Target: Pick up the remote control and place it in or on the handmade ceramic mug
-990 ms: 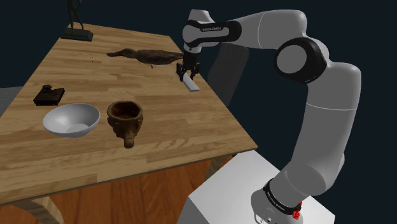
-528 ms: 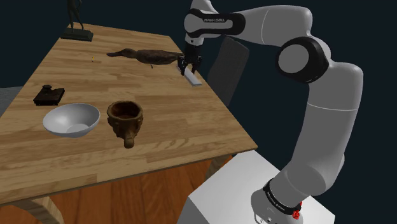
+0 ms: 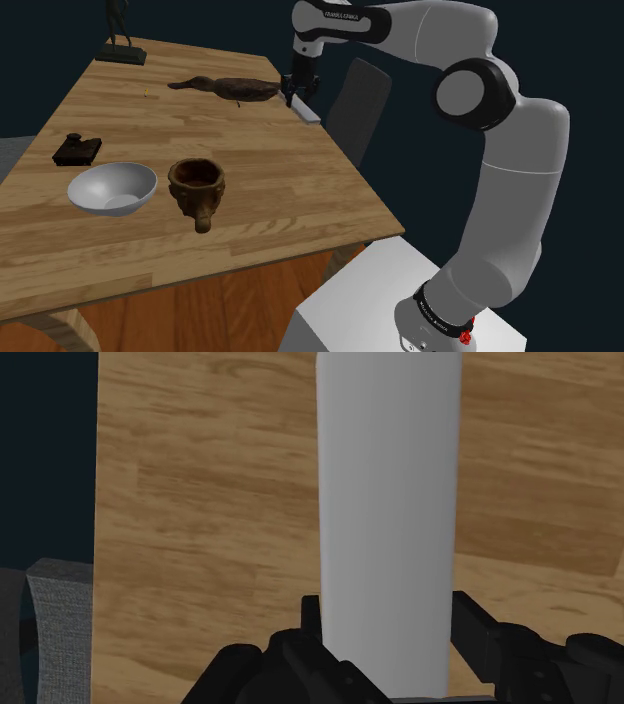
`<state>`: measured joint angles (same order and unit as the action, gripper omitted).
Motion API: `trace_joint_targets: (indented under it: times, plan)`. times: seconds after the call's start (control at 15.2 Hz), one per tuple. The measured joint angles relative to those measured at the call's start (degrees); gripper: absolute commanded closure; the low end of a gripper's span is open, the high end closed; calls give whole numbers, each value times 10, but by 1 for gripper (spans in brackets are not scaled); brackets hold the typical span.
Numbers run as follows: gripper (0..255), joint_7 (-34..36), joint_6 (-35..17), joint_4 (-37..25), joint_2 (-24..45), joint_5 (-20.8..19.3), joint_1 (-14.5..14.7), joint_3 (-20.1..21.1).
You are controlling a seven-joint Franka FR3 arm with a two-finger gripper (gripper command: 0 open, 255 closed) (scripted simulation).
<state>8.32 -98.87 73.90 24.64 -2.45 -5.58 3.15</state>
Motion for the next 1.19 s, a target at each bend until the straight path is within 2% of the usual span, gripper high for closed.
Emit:
trace_joint_targets:
  times: [0.26,0.66,0.86,1.19]
  plan:
    - [255,4,22,-17,-4,0,3,1]
    - [255,66,4,49,-52,-4,46,21]
    - [255,104,-12,102,-86,-5,69,34]
    - [255,160,-18,134,-112,-7,104,55]
